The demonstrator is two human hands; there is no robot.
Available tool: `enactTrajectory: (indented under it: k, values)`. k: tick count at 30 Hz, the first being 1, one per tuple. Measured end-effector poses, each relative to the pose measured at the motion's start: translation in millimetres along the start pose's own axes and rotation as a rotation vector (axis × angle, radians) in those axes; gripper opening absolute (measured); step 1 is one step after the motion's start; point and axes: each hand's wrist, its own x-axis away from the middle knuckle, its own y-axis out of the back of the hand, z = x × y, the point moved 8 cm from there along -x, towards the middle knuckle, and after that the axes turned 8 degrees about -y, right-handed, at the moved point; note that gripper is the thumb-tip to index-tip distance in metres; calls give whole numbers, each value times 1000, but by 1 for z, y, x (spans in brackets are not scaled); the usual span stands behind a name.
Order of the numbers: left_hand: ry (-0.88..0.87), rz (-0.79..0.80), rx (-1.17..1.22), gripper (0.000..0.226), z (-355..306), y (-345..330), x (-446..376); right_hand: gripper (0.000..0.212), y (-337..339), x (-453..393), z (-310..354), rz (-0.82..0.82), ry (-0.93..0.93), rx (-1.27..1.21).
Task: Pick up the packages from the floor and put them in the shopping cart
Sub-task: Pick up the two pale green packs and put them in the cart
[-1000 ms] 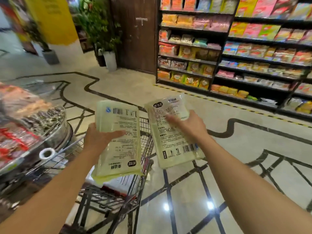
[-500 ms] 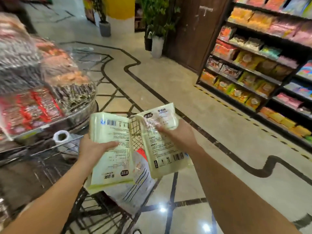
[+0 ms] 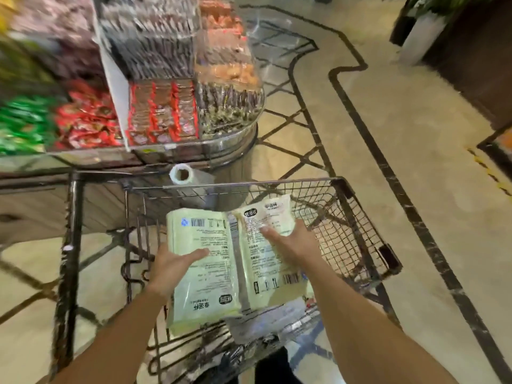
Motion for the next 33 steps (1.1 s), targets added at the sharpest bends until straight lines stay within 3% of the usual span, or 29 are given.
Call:
enactTrajectory:
  k: [3, 7, 11, 15, 18, 25, 29, 33]
  values:
    - [81, -73, 14, 62, 18, -15, 10, 122, -17, -18, 7, 101, -5, 86]
    - [143, -119, -20, 75, 42, -36, 5, 102, -31, -36, 4, 190, 10, 103]
    - [188, -192, -37, 82, 53, -45, 4, 112, -41, -49, -11, 219, -4, 176]
    - [163, -232, -132, 115, 47, -46, 5, 104, -49, -53, -13, 288, -27, 159]
    - [138, -244, -317, 129, 38, -43, 11, 111, -56, -57, -16, 359, -21, 247]
    - [101, -159, -755, 122, 28, -41, 24, 113, -58, -63, -9, 452, 45, 301]
    - [79, -160, -835, 109, 9, -35, 31, 116, -49, -66, 4, 308, 103, 565]
    - [-72, -225, -1002, 88, -30, -19, 42, 101, -34, -59, 42, 158, 230, 801]
